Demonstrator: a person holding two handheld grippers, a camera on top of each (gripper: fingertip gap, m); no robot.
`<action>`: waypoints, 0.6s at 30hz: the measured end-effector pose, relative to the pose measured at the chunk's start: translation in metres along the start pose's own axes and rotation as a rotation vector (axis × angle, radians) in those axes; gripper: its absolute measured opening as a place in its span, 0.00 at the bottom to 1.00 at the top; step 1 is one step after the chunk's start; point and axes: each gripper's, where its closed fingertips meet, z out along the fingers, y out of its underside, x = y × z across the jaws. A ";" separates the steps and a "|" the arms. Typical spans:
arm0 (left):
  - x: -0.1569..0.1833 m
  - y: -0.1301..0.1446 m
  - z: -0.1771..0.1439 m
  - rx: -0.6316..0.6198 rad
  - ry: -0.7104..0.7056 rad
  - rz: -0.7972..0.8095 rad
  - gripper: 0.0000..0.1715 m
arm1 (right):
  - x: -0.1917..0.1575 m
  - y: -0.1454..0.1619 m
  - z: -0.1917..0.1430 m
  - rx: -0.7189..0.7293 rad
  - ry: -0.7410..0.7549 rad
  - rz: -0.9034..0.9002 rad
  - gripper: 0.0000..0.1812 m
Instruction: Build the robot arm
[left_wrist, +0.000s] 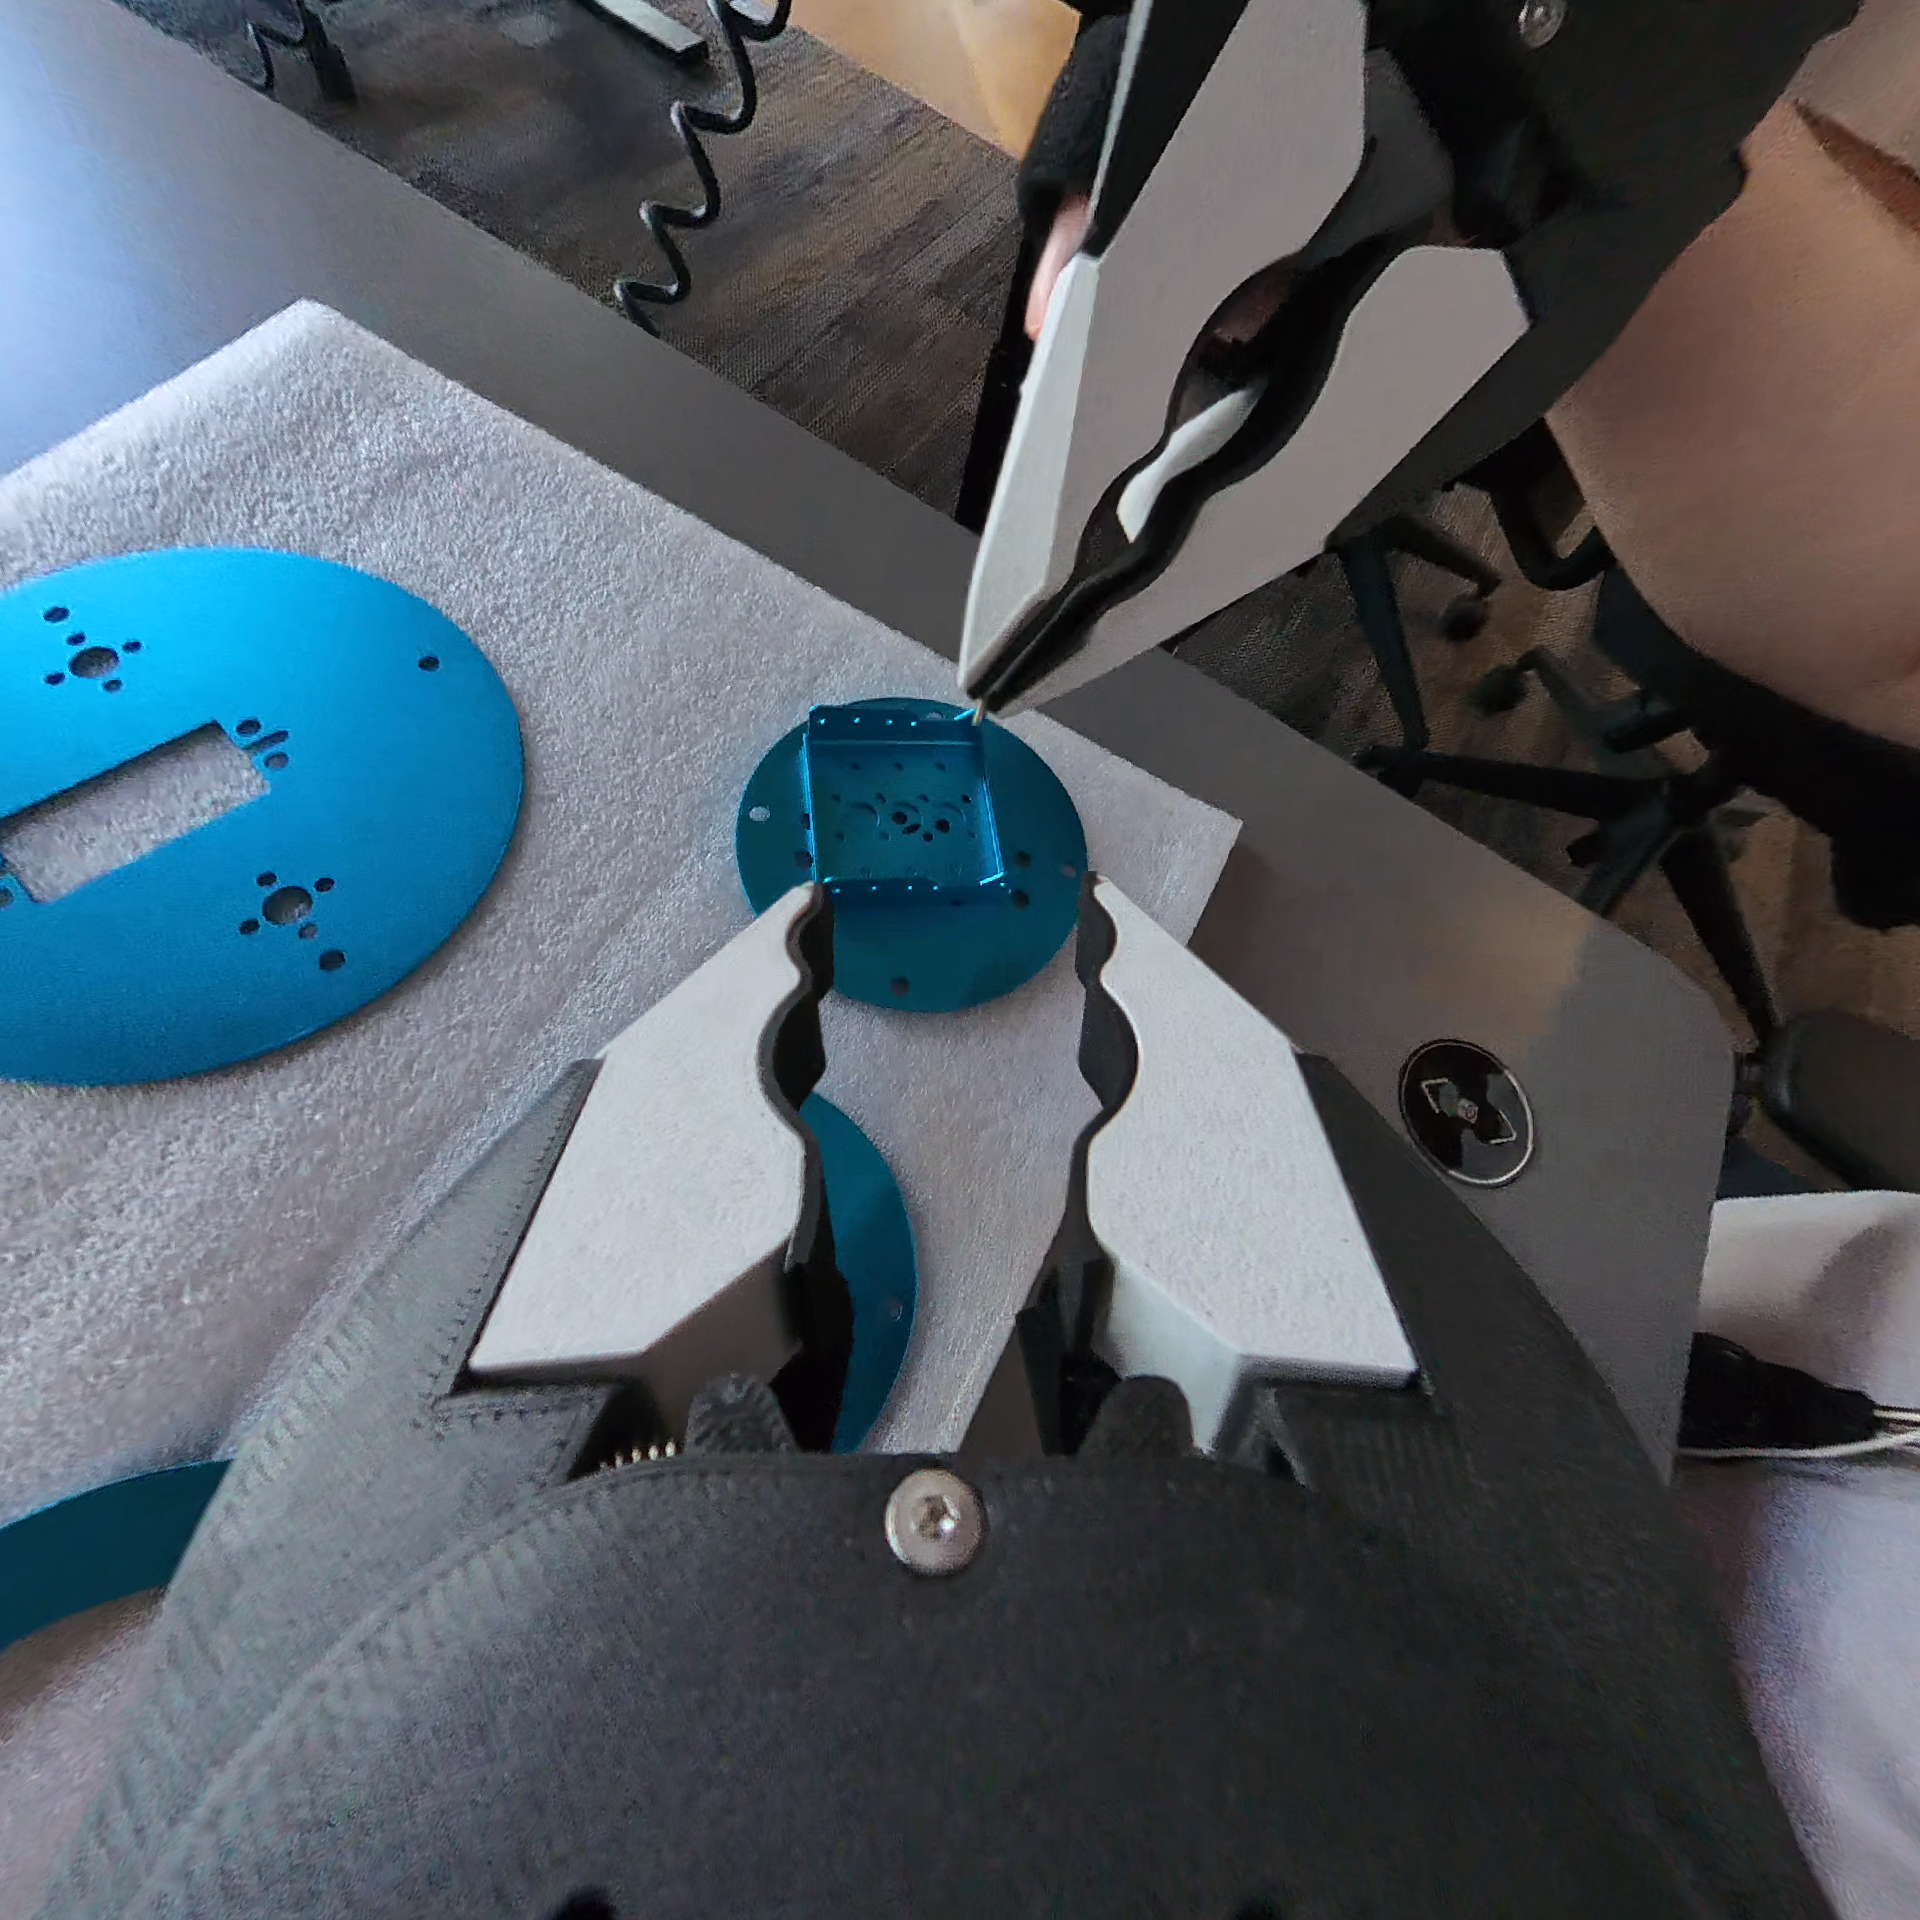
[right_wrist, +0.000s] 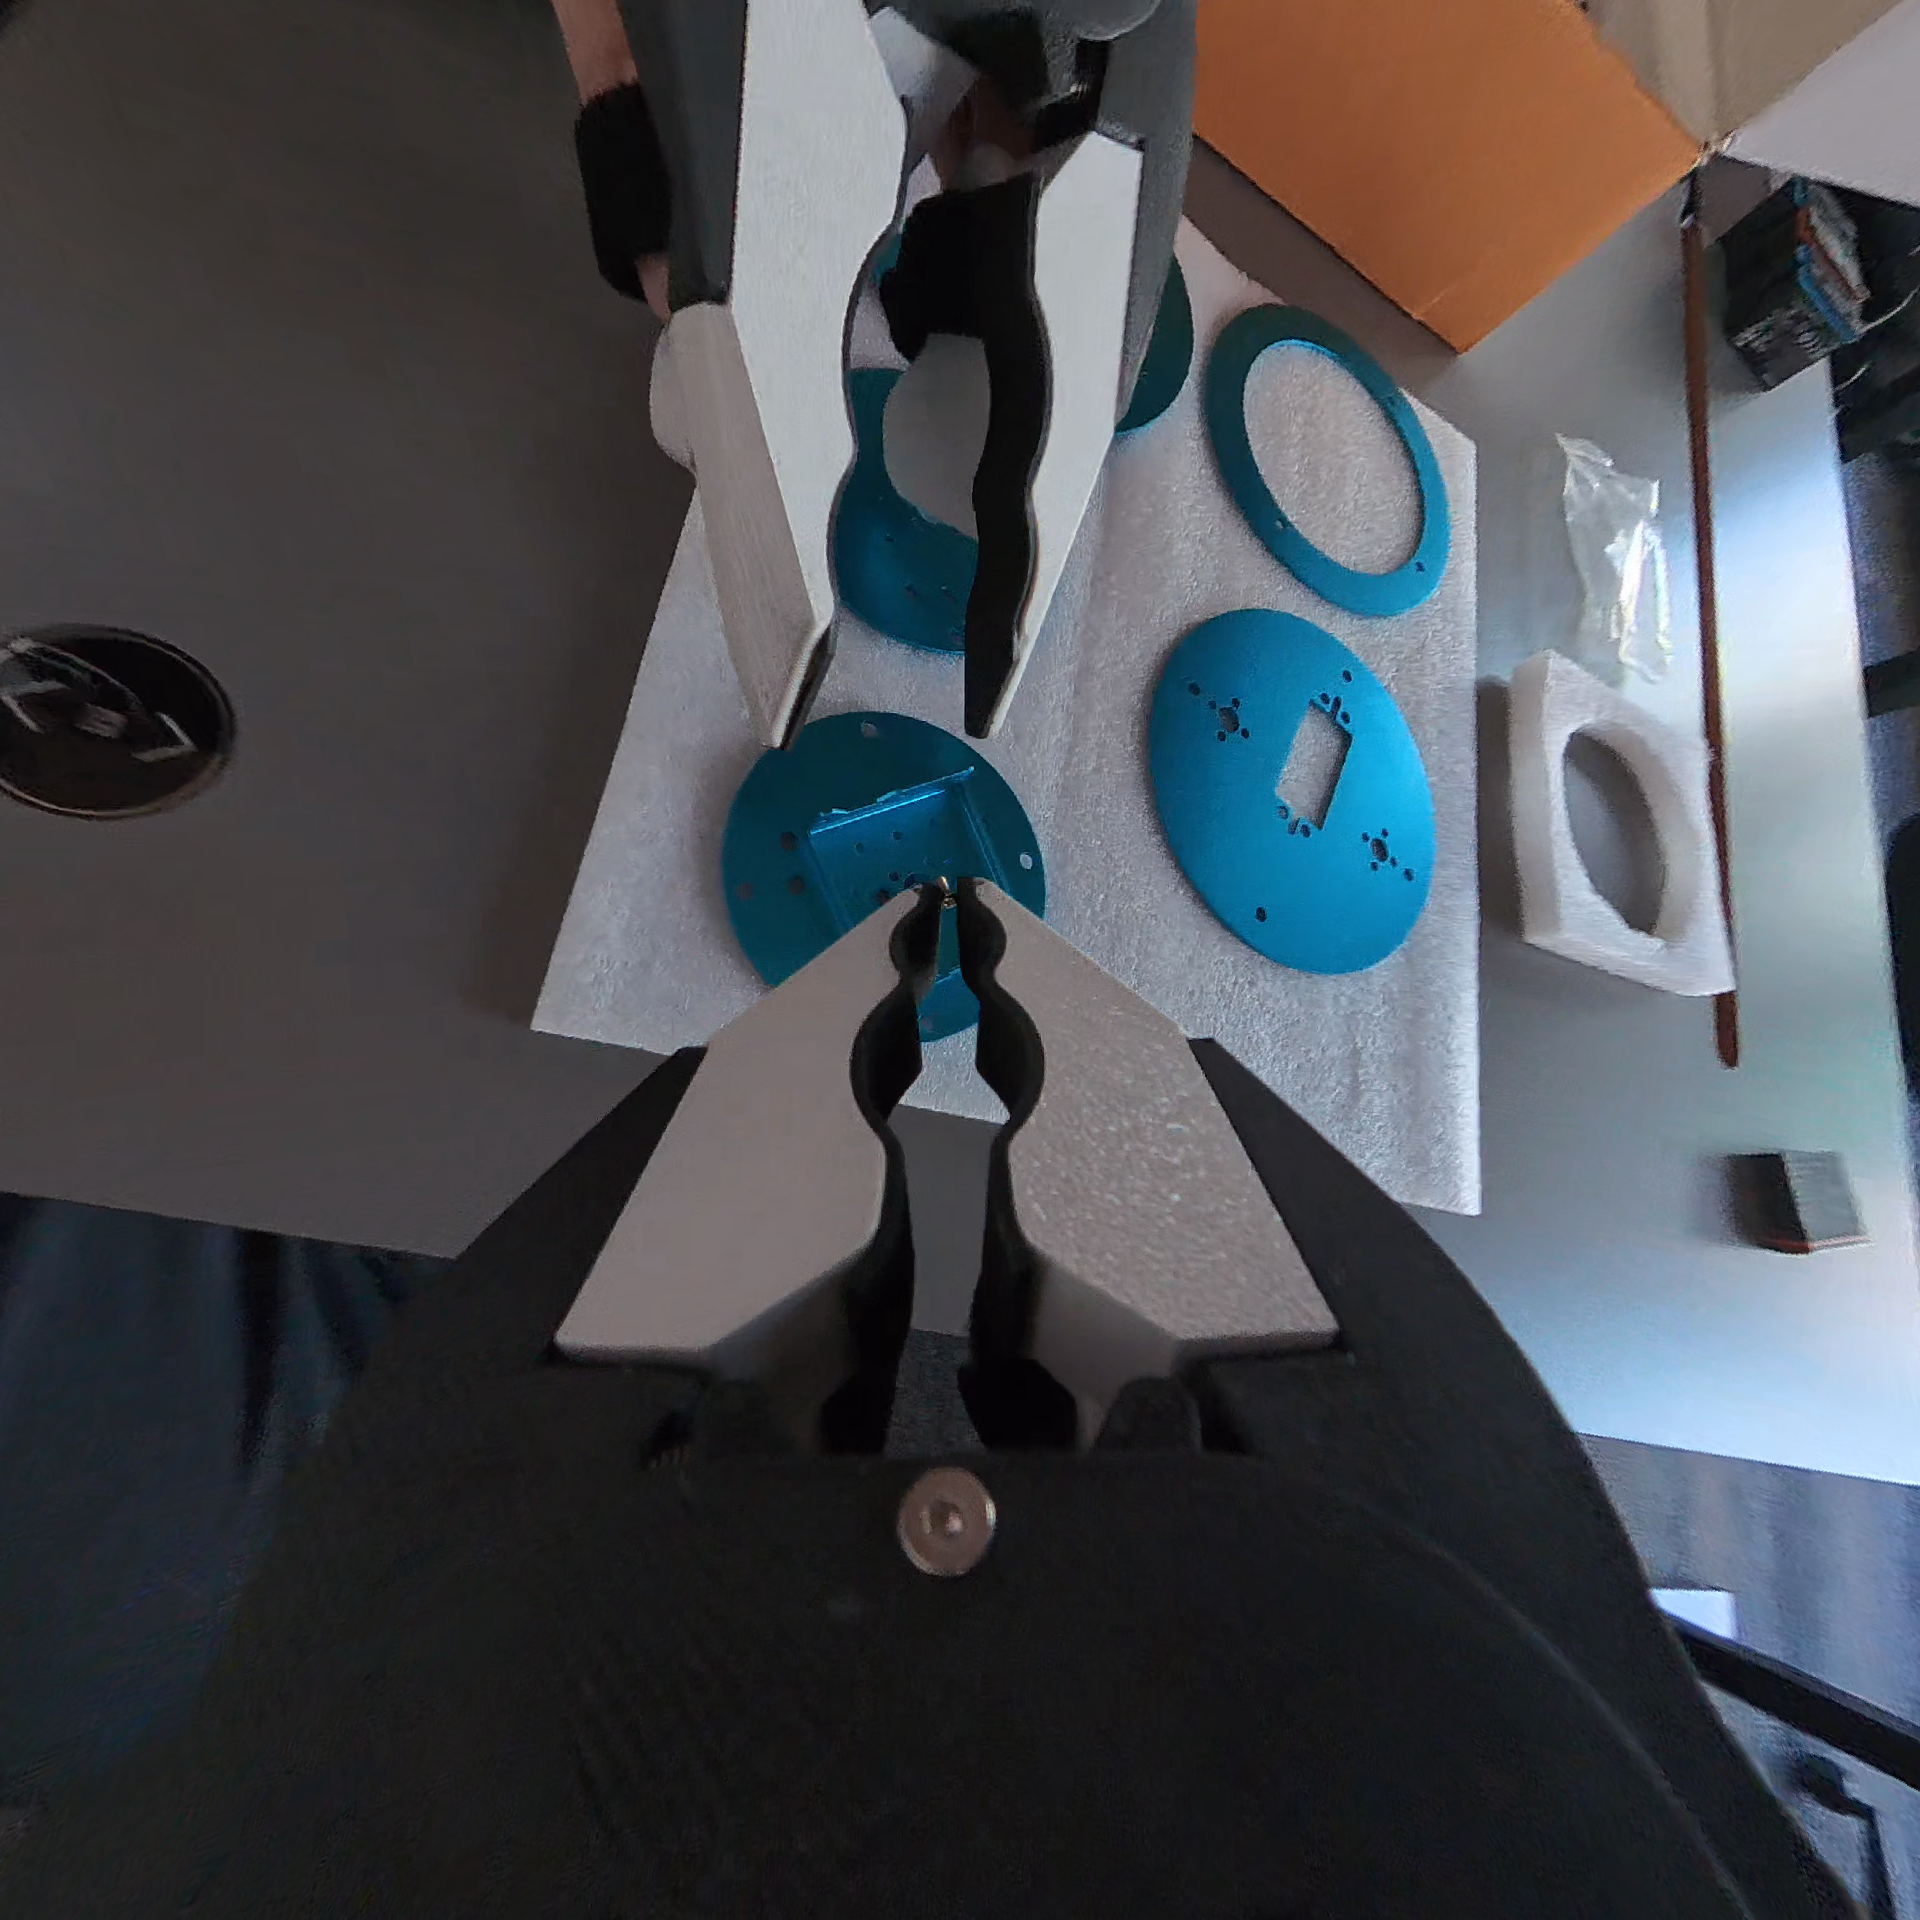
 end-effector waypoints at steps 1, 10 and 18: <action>0.000 0.000 0.000 -0.006 -0.005 0.023 0.24 | 0.000 0.000 0.002 0.001 0.016 -0.026 0.01; -0.017 0.008 0.006 -0.110 0.046 -0.032 0.38 | 0.004 0.002 0.019 -0.085 0.093 -0.272 0.01; -0.008 -0.004 0.021 -0.064 -0.040 0.011 0.37 | 0.010 0.002 0.002 -0.034 0.121 -0.167 0.01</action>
